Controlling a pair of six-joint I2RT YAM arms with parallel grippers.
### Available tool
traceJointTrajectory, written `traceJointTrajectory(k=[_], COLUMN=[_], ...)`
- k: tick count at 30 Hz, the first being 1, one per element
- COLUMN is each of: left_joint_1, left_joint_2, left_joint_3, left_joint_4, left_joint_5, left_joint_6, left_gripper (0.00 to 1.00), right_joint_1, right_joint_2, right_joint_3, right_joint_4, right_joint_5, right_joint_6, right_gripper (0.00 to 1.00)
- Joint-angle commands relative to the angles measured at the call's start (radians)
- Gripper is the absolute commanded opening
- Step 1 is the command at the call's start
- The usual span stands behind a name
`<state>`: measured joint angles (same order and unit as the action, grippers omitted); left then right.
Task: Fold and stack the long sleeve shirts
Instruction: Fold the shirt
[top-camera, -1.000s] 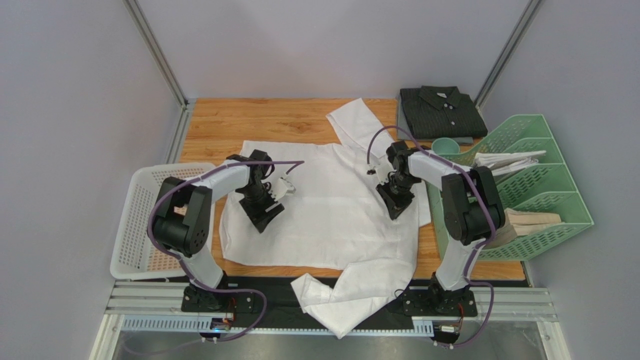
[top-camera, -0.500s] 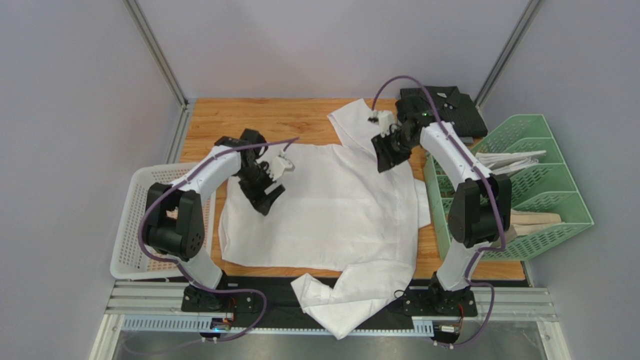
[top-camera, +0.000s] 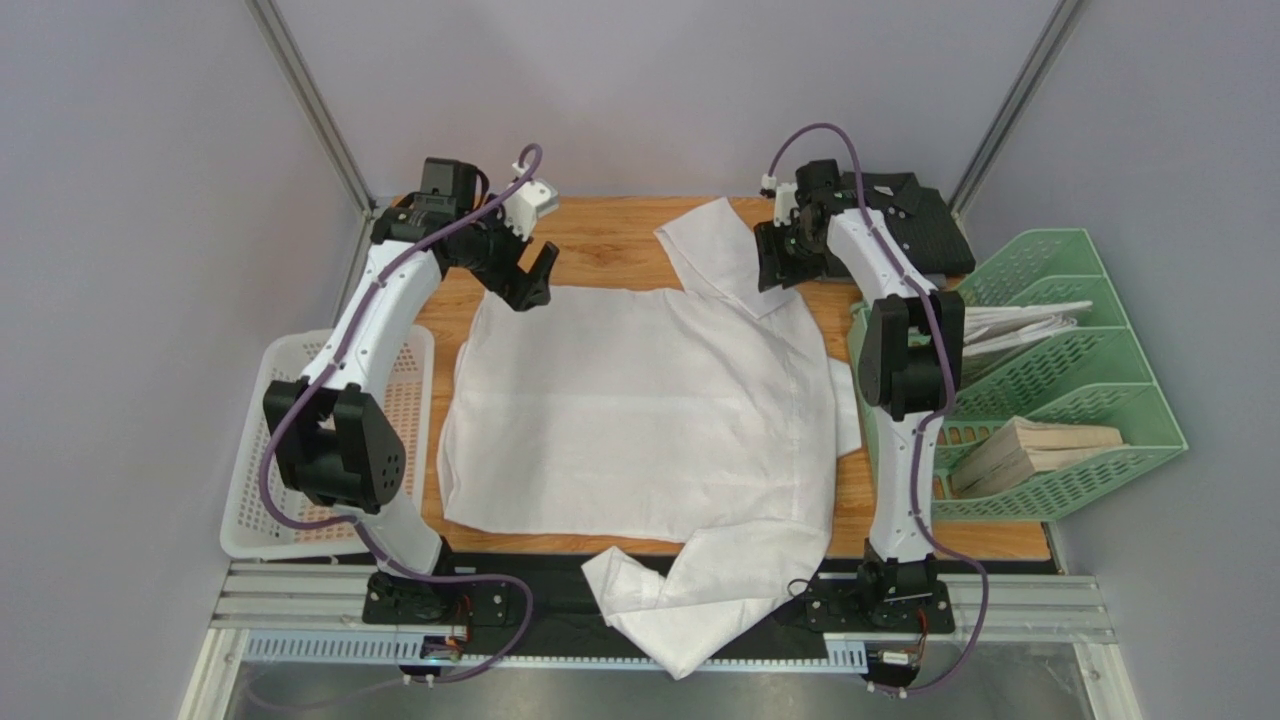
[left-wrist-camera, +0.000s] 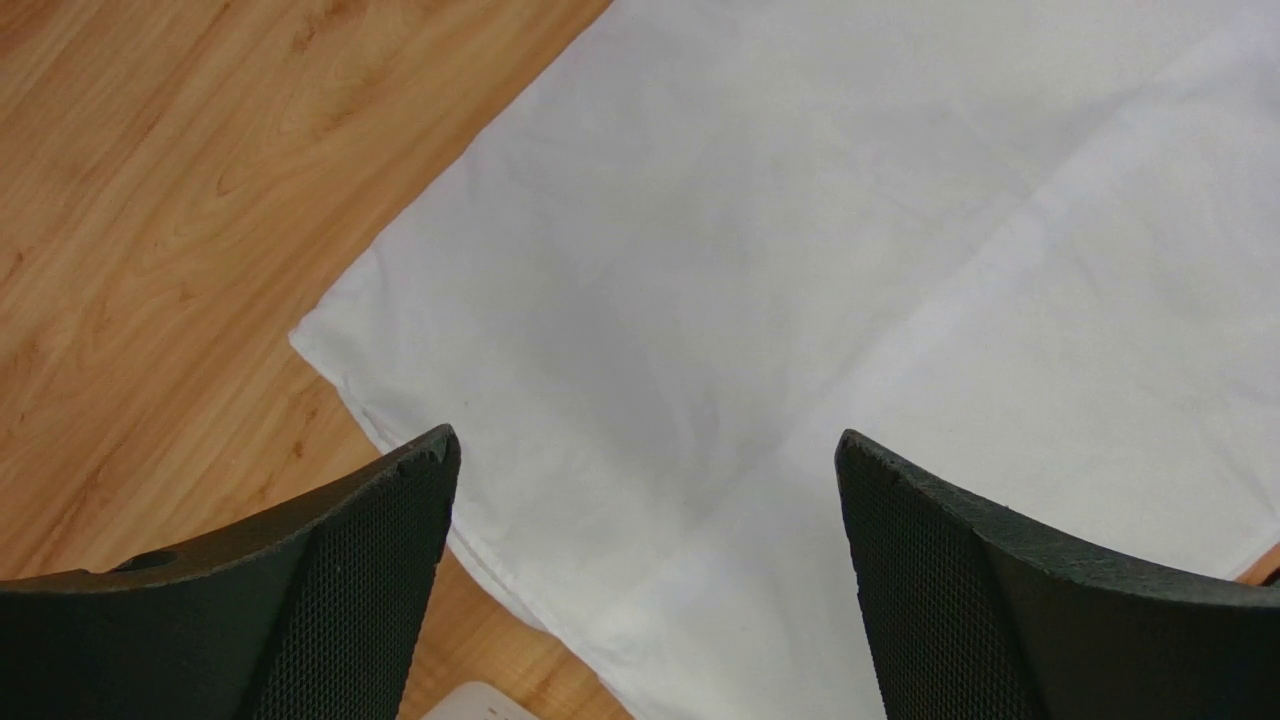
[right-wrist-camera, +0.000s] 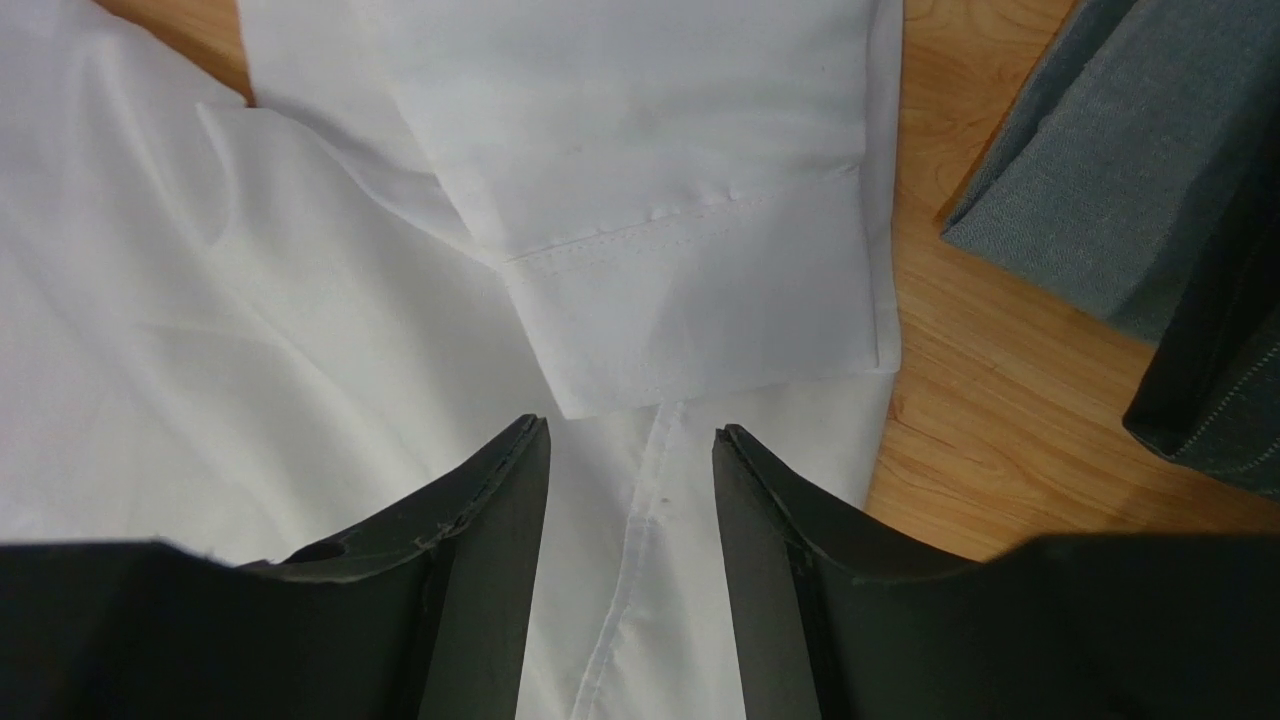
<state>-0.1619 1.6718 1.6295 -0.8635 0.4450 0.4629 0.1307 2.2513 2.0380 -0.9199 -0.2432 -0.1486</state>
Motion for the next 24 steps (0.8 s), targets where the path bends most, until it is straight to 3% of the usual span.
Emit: traceJointTrajectory(k=[1, 13, 16, 19, 22, 24], left_joint_1=[0.007, 0.019, 0.027, 0.032, 0.033, 0.033], left_joint_2=[0.049, 0.082, 0.091, 0.098, 0.104, 0.111], left_joint_3=[0.029, -0.033, -0.03, -0.028, -0.028, -0.02], left_joint_4=[0.021, 0.049, 0.044, 0.041, 0.041, 0.041], left_joint_5=[0.041, -0.006, -0.014, -0.019, -0.02, -0.019], left_joint_6=[-0.029, -0.018, -0.018, -0.018, -0.017, -0.017], left_gripper=[0.99, 0.99, 0.99, 0.99, 0.99, 0.99], right_joint_1=[-0.011, 0.001, 0.004, 0.006, 0.015, 0.018], right_joint_2=[0.036, 0.14, 0.156, 0.148, 0.125, 0.113], right_joint_3=[0.054, 0.008, 0.004, -0.005, -0.007, -0.006], right_joint_4=[0.033, 0.104, 0.116, 0.116, 0.11, 0.107], right_joint_5=[0.022, 0.048, 0.067, 0.073, 0.079, 0.094], right_joint_6=[0.024, 0.001, -0.005, -0.008, -0.026, -0.045], right_gripper=[0.5, 0.47, 0.4, 0.17, 0.04, 0.0])
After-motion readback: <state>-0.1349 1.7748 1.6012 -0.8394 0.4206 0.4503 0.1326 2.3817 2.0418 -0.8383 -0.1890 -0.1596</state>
